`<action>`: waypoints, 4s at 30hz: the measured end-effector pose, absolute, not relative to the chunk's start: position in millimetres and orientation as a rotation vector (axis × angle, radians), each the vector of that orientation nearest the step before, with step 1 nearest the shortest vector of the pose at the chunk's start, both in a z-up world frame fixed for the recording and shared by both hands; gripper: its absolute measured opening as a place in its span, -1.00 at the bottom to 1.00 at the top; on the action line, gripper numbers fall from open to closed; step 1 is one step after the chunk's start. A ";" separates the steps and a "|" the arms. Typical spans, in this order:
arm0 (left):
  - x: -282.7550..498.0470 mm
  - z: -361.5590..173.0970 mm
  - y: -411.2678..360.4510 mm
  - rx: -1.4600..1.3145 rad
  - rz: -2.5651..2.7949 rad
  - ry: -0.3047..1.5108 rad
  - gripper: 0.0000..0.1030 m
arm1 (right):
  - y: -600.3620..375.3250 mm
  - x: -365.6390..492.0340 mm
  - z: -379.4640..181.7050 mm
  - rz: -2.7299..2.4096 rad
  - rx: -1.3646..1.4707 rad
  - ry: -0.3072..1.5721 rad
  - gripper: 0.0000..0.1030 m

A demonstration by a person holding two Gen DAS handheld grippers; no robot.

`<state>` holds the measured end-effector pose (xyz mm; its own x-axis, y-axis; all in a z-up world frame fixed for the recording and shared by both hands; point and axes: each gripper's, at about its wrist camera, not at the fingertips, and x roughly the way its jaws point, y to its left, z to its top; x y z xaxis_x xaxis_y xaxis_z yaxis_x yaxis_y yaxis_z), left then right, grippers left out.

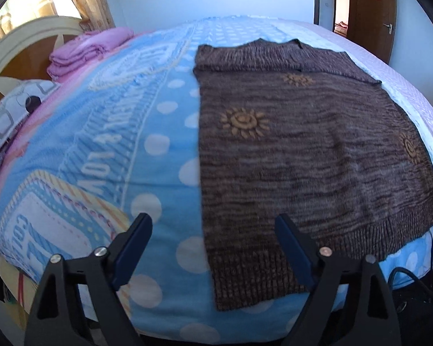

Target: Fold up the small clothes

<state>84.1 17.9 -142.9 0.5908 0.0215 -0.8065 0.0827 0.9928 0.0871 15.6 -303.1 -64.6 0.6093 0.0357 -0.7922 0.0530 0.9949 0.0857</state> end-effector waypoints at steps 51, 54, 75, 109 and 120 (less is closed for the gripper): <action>67.3 -153.0 31.5 -0.027 -0.228 1.018 -0.81 | -315.0 -8.8 -90.2 0.177 0.302 0.967 -0.80; 67.5 -145.4 32.9 -0.027 -0.234 0.997 -0.82 | -321.7 -12.7 -77.1 0.201 0.348 0.901 -0.81; 97.2 -78.7 48.0 -0.155 -0.331 0.818 -0.83 | -341.4 -0.6 -25.3 0.243 0.446 0.727 -0.82; 234.7 -24.7 52.7 -0.192 -0.269 0.730 -0.83 | -335.7 140.5 59.5 0.214 0.332 0.577 -0.83; 301.9 -13.4 46.6 -0.210 -0.266 0.732 -0.83 | -340.5 215.7 68.1 0.168 0.310 0.590 -0.83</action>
<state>301.9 46.6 -13.4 0.7129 -0.3113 -0.6284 0.1655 0.9454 -0.2806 215.7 -340.5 68.1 0.8191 0.2433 -0.5195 -0.0674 0.9402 0.3339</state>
